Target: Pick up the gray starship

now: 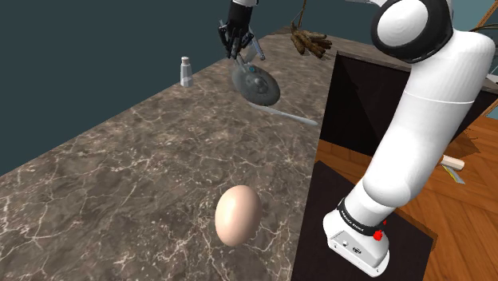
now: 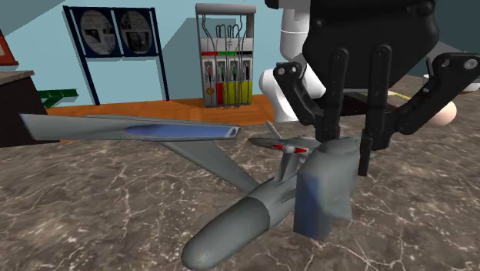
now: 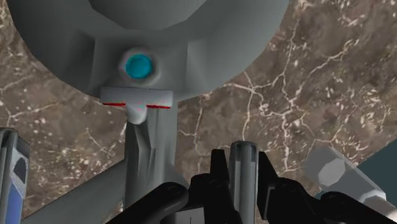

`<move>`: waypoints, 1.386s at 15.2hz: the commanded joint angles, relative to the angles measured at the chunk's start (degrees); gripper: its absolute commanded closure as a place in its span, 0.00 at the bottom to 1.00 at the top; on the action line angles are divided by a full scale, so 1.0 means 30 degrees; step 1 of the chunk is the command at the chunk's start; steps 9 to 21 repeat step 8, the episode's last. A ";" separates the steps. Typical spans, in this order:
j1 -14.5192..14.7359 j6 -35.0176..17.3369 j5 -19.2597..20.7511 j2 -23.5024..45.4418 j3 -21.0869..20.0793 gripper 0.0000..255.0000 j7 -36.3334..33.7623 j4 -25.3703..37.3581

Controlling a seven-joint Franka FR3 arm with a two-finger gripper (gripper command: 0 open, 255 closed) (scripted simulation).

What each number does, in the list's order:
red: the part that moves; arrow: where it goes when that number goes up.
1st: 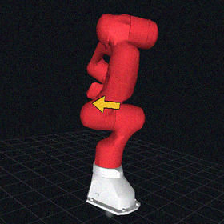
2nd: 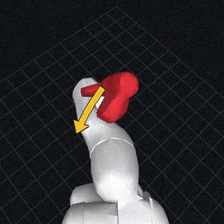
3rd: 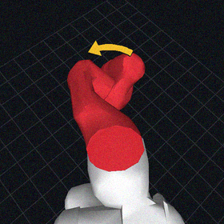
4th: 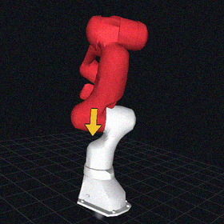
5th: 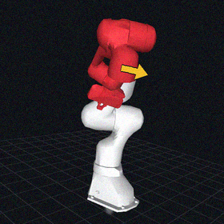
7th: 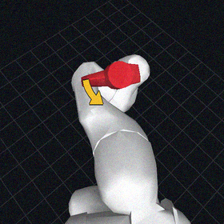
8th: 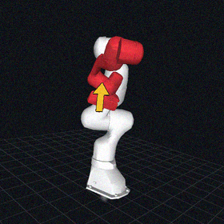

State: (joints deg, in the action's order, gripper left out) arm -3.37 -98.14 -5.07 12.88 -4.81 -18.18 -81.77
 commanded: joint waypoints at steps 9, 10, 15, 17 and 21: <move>0.0041 0.2065 0.0065 0.0508 -0.0020 1.00 -0.0228 0.2598; 0.0041 0.2065 0.0065 0.0508 -0.0020 1.00 -0.0228 0.2598; 0.0041 0.2065 0.0065 0.0508 -0.0020 1.00 -0.0228 0.2598; 0.0041 0.2065 0.0065 0.0508 -0.0020 1.00 -0.0228 0.2598; 0.0041 0.2065 0.0065 0.0508 -0.0020 1.00 -0.0228 0.2598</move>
